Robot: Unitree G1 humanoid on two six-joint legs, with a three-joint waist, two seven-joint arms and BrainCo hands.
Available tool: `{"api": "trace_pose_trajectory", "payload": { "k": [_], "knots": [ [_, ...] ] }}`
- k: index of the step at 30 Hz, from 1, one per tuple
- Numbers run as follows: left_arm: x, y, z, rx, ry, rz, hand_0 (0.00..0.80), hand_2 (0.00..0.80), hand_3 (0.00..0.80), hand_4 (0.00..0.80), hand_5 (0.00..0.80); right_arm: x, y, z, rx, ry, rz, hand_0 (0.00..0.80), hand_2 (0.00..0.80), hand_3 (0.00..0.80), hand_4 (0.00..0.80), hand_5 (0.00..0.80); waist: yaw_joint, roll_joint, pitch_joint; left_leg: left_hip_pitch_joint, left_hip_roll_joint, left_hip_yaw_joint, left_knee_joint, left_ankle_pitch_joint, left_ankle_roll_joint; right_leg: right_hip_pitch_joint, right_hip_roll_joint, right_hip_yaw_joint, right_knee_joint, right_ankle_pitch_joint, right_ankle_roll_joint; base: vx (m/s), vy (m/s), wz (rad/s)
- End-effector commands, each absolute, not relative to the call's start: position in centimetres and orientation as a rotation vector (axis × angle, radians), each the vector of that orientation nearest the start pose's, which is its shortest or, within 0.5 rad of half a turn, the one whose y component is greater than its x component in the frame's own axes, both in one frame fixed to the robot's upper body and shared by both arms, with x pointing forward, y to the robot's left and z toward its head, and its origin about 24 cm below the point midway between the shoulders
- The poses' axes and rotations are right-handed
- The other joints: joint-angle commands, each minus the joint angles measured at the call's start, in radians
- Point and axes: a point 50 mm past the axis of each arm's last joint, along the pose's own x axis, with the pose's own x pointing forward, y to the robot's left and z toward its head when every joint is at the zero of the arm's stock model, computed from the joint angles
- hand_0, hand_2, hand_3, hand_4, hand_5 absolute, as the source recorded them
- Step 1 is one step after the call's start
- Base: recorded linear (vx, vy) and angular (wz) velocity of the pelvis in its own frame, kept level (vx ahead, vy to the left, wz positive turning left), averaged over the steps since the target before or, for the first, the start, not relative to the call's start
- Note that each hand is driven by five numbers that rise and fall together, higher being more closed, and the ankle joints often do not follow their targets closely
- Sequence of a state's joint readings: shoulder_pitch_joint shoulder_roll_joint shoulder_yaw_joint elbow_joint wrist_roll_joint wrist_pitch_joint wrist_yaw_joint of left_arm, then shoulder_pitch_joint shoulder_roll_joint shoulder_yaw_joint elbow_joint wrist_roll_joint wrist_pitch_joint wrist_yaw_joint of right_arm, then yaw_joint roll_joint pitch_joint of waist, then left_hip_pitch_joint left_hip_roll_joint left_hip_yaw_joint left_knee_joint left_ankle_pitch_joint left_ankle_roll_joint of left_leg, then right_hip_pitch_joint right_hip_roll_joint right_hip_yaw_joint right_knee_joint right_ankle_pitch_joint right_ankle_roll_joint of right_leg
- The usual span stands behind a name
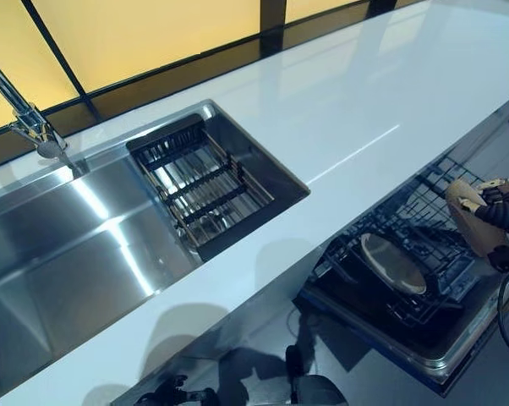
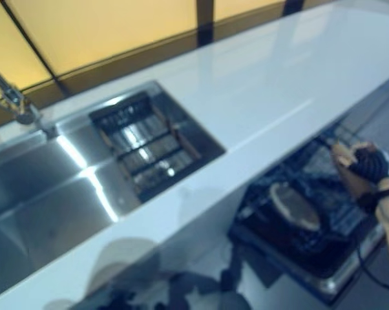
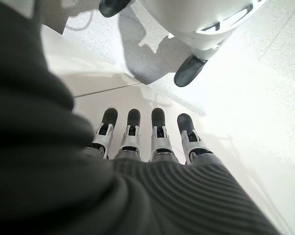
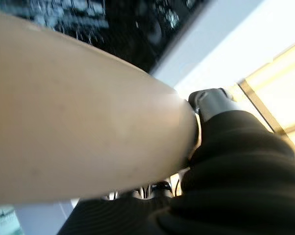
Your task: Take plates into dishwasher
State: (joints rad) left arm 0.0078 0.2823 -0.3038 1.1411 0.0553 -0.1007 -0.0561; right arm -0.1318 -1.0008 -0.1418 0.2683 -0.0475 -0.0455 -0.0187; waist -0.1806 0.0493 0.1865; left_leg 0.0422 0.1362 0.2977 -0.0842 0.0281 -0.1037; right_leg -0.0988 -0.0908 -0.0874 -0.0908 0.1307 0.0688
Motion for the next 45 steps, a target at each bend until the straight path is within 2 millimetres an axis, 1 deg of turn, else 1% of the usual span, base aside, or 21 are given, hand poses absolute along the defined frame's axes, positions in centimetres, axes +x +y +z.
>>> {"api": "trace_pose_trajectory", "payload": {
  "k": [1, 8, 12, 15, 19, 25, 32, 38, 45],
  "knots": [
    [14.9, 24.2, -13.5, 0.468, 0.966, -0.164, 0.000, 0.000, 0.000, 0.000, 0.000, 28.0, -35.9, 21.5, -1.087, -0.161, -0.304, 0.800, 0.800, 0.800, 0.800, 0.800, 0.002, -0.045, 0.040, 0.003, 0.022, -0.029, 0.003, 0.011, -0.007, -0.008, -0.018, -0.022, 0.048, -0.051, 0.008, -0.043, -0.031, 0.14],
    [16.2, 23.2, -13.0, 0.448, 0.899, -0.184, 0.000, 0.000, 0.000, 0.000, 0.000, 28.7, -36.5, 22.9, -1.167, -0.122, -0.333, 0.800, 0.800, 0.800, 0.800, 0.800, 0.018, 0.001, 0.093, -0.038, 0.011, -0.058, 0.011, 0.024, -0.022, -0.053, -0.025, -0.037, 0.059, -0.054, -0.006, -0.044, -0.052, 0.07],
    [16.7, 23.1, -12.5, 0.445, 0.873, -0.191, 0.000, 0.000, 0.000, 0.000, 0.000, 29.0, -37.1, 23.8, -1.224, -0.087, -0.368, 0.800, 0.800, 0.800, 0.800, 0.800, 0.028, 0.025, 0.118, -0.057, 0.004, -0.075, 0.014, 0.029, -0.026, -0.079, -0.028, -0.044, 0.070, -0.058, -0.012, -0.042, -0.063, 0.08],
    [17.1, 23.5, -12.2, 0.447, 0.860, -0.185, 0.000, 0.000, 0.000, 0.000, 0.000, 29.0, -37.5, 24.3, -1.238, -0.072, -0.398, 0.800, 0.800, 0.800, 0.800, 0.800, 0.030, 0.035, 0.133, -0.066, 0.002, -0.084, 0.012, 0.034, -0.027, -0.099, -0.025, -0.043, 0.085, -0.064, -0.016, -0.042, -0.069, 0.03],
    [17.0, 23.8, -12.1, 0.448, 0.858, -0.179, 0.000, 0.000, 0.000, 0.000, 0.000, 29.1, -37.8, 24.3, -1.247, -0.055, -0.420, 0.800, 0.800, 0.800, 0.800, 0.800, 0.030, 0.042, 0.144, -0.070, 0.003, -0.088, 0.010, 0.039, -0.028, -0.110, -0.021, -0.043, 0.095, -0.071, -0.019, -0.026, -0.061, 0.03],
    [17.1, 24.4, -11.7, 0.471, 0.843, -0.181, 0.000, 0.000, 0.000, 0.000, 0.000, 29.1, -38.8, 23.5, -1.269, -0.002, -0.447, 0.800, 0.800, 0.800, 0.800, 0.800, 0.040, 0.045, 0.154, -0.077, 0.014, -0.078, 0.009, 0.053, -0.032, -0.121, -0.014, -0.056, 0.101, -0.075, -0.020, -0.041, -0.075, 0.02],
    [17.2, 24.8, -11.5, 0.495, 0.843, -0.186, 0.000, 0.000, 0.000, 0.000, 0.000, 29.1, -39.4, 23.2, -1.293, 0.041, -0.447, 0.800, 0.800, 0.800, 0.800, 0.800, 0.047, 0.048, 0.159, -0.082, 0.021, -0.073, 0.019, 0.069, -0.037, -0.123, -0.007, -0.065, 0.098, -0.076, -0.022, -0.017, -0.054, 0.00],
    [17.5, 24.9, -11.2, 0.504, 0.833, -0.205, 0.000, 0.000, 0.000, 0.000, 0.000, 29.1, -39.7, 23.3, -1.349, 0.087, -0.442, 0.800, 0.800, 0.800, 0.800, 0.800, 0.052, 0.063, 0.166, -0.091, 0.017, -0.073, 0.025, 0.073, -0.040, -0.131, -0.010, -0.070, 0.095, -0.075, -0.025, 0.000, 0.000, 0.00],
    [17.7, 24.8, -10.9, 0.503, 0.823, -0.215, 0.000, 0.000, 0.000, 0.000, 0.000, 28.7, -40.3, 22.8, -1.458, 0.160, -0.430, 0.800, 0.800, 0.800, 0.800, 0.800, 0.060, 0.075, 0.171, -0.095, 0.014, -0.069, 0.030, 0.081, -0.043, -0.137, -0.015, -0.097, 0.093, -0.077, -0.031, 0.000, 0.000, 0.00]
  ]
}}
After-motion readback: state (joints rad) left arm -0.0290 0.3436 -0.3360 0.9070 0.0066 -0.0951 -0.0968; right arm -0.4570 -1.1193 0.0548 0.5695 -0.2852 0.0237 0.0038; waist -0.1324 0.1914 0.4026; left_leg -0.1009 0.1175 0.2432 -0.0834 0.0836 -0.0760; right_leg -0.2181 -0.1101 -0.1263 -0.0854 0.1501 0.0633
